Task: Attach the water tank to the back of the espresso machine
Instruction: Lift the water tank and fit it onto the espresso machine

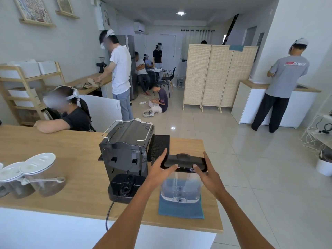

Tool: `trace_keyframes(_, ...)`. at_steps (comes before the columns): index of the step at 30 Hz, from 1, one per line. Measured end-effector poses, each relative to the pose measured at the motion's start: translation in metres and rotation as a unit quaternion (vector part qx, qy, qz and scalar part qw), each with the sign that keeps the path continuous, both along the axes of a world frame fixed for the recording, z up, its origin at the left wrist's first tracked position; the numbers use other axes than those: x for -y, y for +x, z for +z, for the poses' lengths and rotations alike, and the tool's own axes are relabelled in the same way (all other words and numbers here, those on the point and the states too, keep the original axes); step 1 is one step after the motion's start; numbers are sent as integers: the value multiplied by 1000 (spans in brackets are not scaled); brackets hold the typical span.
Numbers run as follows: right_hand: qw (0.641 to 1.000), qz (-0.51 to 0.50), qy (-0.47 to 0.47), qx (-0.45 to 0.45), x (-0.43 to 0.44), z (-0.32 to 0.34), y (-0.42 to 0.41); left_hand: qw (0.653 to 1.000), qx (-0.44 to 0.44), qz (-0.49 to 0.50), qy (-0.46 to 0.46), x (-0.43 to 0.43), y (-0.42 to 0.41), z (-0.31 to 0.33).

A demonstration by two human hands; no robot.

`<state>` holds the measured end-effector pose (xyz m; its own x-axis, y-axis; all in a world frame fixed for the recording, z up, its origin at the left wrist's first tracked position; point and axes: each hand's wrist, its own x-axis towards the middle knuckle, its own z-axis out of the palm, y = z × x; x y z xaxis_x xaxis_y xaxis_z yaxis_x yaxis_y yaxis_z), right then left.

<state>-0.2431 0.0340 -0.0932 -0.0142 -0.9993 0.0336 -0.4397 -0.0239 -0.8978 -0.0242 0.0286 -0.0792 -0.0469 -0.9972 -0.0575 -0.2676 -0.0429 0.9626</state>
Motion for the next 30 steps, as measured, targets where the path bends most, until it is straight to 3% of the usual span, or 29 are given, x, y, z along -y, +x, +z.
trace_keyframes(9, 994, 59, -48, -73, 2, -15, -15, 986, 160, -36, -21, -13, 12, 0)
trace_keyframes(17, 993, 45, -83, -67, -1, -20, -13, 993, 113, -29, -8, -25, 11, 5)
trace_keyframes(30, 985, 51, -162, -35, -27, 19, 56, 988, 70, 69, -122, -51, 68, 24)
